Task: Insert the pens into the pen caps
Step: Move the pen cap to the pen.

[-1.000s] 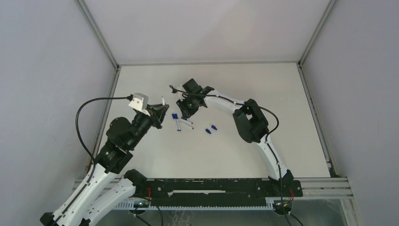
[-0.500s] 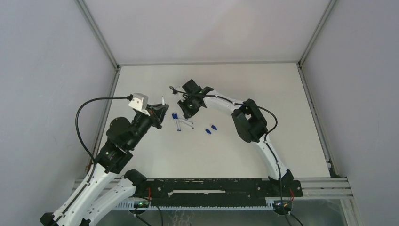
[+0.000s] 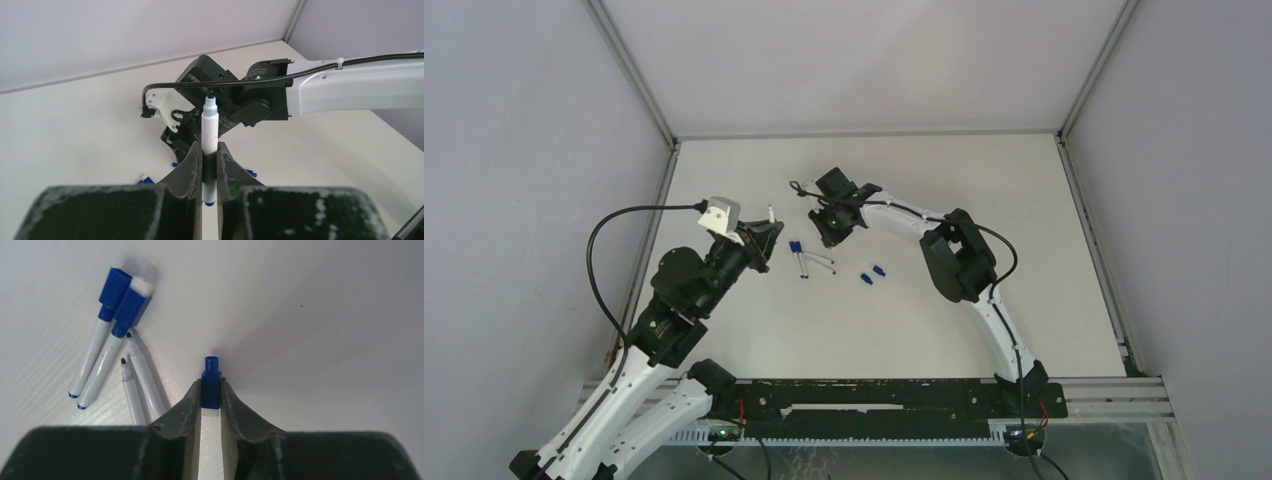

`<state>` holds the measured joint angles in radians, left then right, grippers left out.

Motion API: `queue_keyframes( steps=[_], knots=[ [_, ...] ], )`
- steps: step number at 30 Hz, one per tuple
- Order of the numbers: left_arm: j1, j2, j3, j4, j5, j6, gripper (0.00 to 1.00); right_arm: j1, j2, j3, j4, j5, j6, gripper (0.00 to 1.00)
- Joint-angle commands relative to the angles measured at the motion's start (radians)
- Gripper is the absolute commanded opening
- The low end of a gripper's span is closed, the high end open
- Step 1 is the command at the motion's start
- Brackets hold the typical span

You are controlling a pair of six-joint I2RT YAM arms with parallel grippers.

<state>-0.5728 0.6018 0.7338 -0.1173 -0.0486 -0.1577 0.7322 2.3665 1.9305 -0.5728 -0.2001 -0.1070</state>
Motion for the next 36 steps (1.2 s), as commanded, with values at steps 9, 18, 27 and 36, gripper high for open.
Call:
queue_keyframes(
  steps=[9, 18, 27, 36],
  knots=[
    [0.015, 0.007, -0.011, 0.044, 0.023, -0.008, 0.0, -0.138, -0.231, -0.205, -0.045, 0.055, -0.15, 0.21],
    [0.021, 0.014, -0.012, 0.05, 0.039, -0.014, 0.0, -0.209, -0.242, -0.248, -0.171, 0.06, -0.258, 0.27],
    [0.024, 0.021, -0.011, 0.053, 0.041, -0.016, 0.0, -0.212, -0.242, -0.273, -0.167, 0.057, -0.255, 0.45],
    [0.027, 0.023, -0.011, 0.053, 0.041, -0.017, 0.0, -0.238, -0.286, -0.293, -0.126, 0.053, -0.196, 0.55]
  ],
)
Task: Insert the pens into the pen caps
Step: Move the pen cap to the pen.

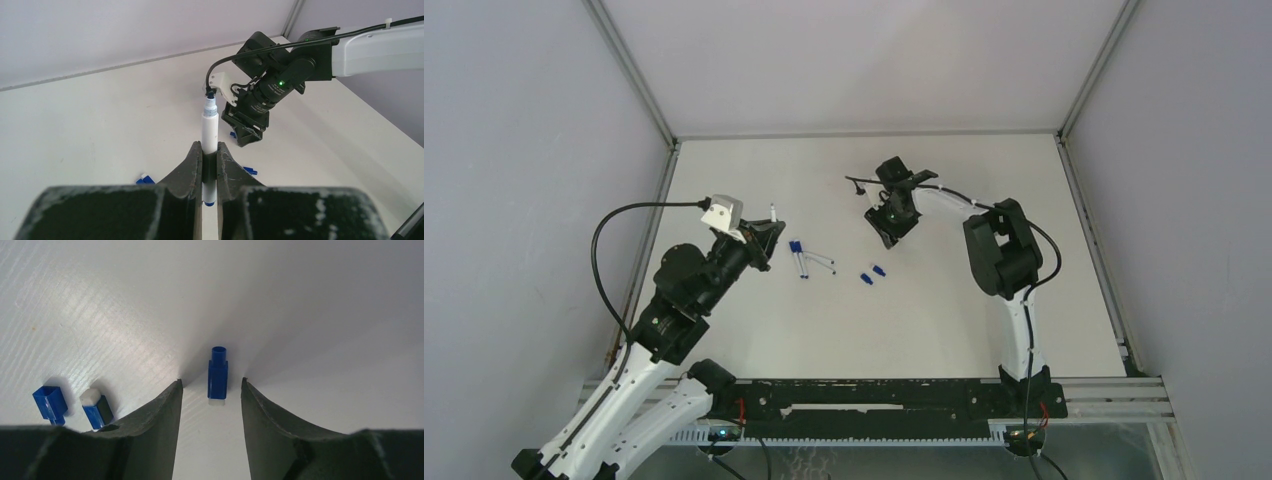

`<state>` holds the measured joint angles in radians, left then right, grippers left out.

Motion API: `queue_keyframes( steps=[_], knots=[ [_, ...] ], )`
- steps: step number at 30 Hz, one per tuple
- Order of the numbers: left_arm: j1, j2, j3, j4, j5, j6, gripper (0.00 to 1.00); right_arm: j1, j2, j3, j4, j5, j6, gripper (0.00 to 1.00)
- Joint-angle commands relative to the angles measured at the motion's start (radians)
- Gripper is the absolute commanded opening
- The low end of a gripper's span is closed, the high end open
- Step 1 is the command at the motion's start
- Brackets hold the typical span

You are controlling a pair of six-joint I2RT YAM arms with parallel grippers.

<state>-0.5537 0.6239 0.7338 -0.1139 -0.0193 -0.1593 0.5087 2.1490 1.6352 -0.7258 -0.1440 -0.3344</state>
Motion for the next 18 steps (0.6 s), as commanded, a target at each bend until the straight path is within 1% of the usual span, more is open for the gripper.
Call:
queue_keyframes(
  steps=[1, 6, 14, 18],
  knots=[
    [0.008, 0.002, -0.011, 0.05, 0.012, -0.016, 0.0, -0.014, -0.066, 0.005, 0.024, 0.009, 0.033, 0.56],
    [0.009, 0.001, -0.011, 0.049, 0.012, -0.016, 0.0, -0.018, -0.044, 0.02, -0.004, 0.04, 0.038, 0.58],
    [0.011, 0.001, -0.012, 0.051, 0.012, -0.019, 0.0, -0.044, -0.042, 0.022, -0.001, 0.07, 0.075, 0.58],
    [0.012, 0.002, -0.011, 0.051, 0.012, -0.019, 0.0, -0.051, -0.021, 0.052, -0.006, 0.099, 0.107, 0.58]
  ],
)
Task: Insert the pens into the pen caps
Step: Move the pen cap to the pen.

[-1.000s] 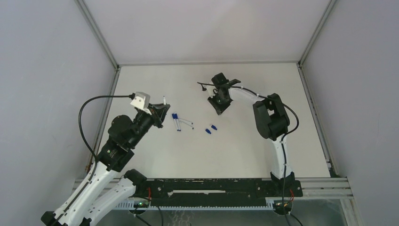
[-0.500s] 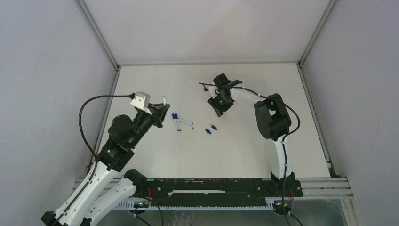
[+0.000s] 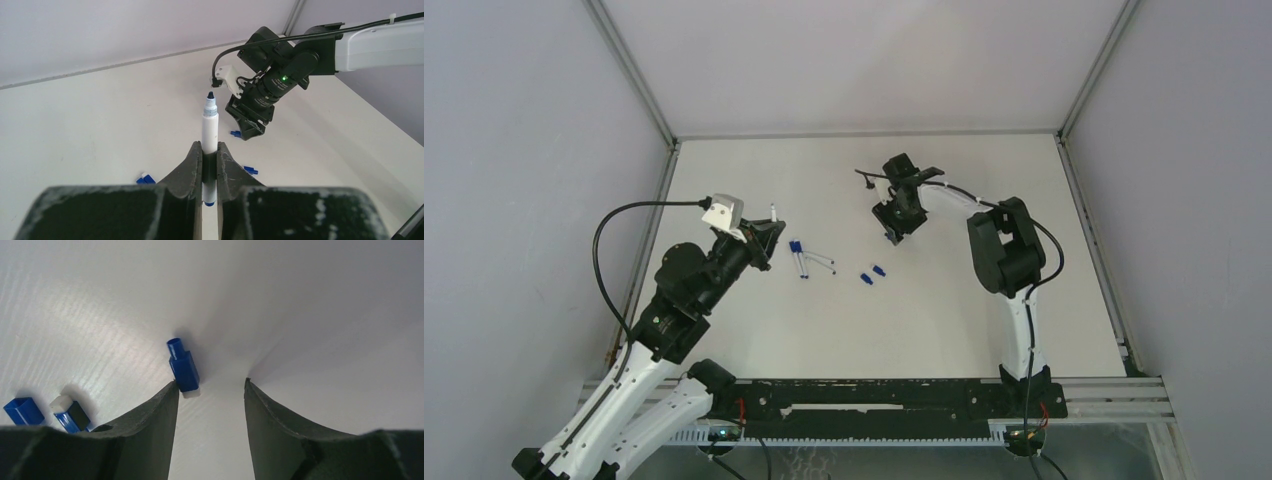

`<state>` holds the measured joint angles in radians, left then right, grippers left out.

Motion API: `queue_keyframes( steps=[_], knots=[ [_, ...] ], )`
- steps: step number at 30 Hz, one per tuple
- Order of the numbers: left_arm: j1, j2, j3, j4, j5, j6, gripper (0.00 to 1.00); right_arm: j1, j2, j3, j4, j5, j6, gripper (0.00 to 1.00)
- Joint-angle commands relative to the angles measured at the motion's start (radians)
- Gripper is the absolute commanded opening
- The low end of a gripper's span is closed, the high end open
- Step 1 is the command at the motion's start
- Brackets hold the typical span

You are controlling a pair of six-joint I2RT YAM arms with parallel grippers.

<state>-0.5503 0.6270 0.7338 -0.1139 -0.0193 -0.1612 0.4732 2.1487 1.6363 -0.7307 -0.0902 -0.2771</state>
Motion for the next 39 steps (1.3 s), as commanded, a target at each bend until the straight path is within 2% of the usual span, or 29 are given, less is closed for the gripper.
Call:
queue_keyframes(
  steps=[1, 16, 23, 28, 34, 39],
  knots=[
    [0.009, -0.002, -0.011, 0.052, 0.012, -0.017, 0.0, -0.016, -0.014, 0.059, -0.005, 0.048, 0.052, 0.58],
    [0.013, 0.002, -0.015, 0.055, 0.012, -0.019, 0.0, -0.028, 0.053, 0.156, -0.023, 0.087, 0.123, 0.58],
    [0.015, 0.006, -0.015, 0.059, 0.024, -0.021, 0.0, -0.032, -0.082, 0.063, 0.061, 0.024, 0.169, 0.58],
    [0.016, 0.005, -0.014, 0.061, 0.041, -0.023, 0.0, -0.039, -0.109, 0.039, 0.083, -0.009, 0.202, 0.58],
    [0.018, 0.002, -0.014, 0.059, 0.041, -0.021, 0.0, -0.039, -0.06, 0.079, 0.107, 0.03, 0.289, 0.57],
    [0.02, 0.0, -0.014, 0.057, 0.04, -0.021, 0.0, -0.039, 0.039, 0.176, 0.051, 0.074, 0.303, 0.57]
  ],
)
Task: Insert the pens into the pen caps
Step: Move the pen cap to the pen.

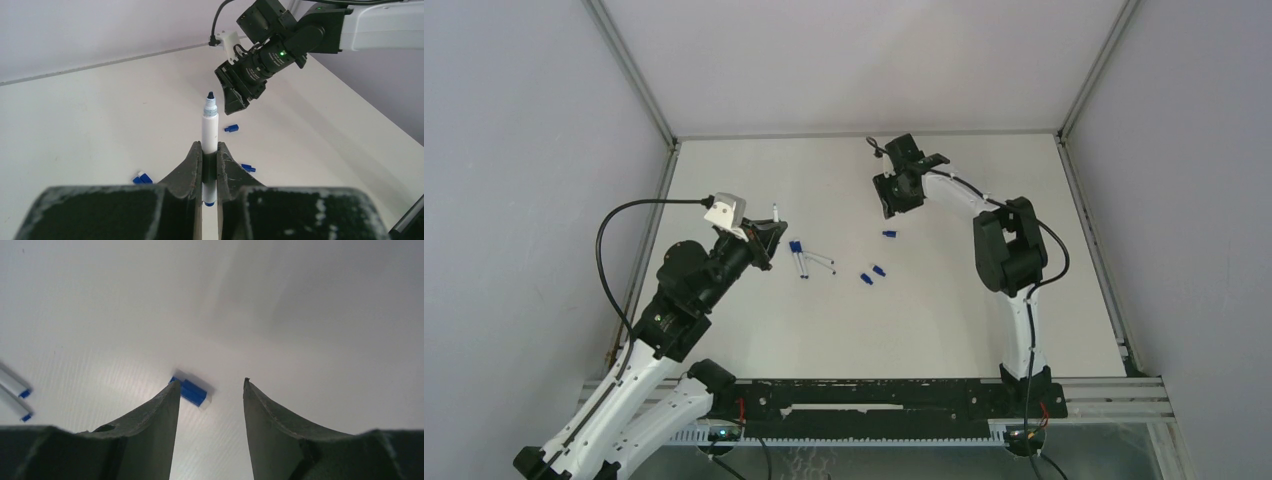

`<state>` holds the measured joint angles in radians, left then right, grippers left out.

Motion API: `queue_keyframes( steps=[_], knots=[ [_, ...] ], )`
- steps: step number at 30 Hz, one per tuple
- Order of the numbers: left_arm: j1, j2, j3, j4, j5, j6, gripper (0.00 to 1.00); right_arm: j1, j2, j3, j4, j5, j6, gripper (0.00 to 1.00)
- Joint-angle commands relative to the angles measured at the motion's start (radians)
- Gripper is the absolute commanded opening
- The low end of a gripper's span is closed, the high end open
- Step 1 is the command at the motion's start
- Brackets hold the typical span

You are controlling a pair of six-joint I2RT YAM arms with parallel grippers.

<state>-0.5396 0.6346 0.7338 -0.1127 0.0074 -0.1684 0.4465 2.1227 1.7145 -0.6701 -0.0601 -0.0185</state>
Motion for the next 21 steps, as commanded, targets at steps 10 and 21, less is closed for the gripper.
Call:
queue_keyframes(
  steps=[10, 21],
  knots=[
    [0.009, -0.004, -0.014, 0.056, 0.016, -0.014, 0.0, -0.011, 0.143, 0.162, -0.046, 0.09, 0.025, 0.57],
    [0.009, -0.002, -0.014, 0.058, 0.017, -0.016, 0.0, 0.019, 0.147, 0.144, -0.083, 0.037, -0.016, 0.6]
  ],
)
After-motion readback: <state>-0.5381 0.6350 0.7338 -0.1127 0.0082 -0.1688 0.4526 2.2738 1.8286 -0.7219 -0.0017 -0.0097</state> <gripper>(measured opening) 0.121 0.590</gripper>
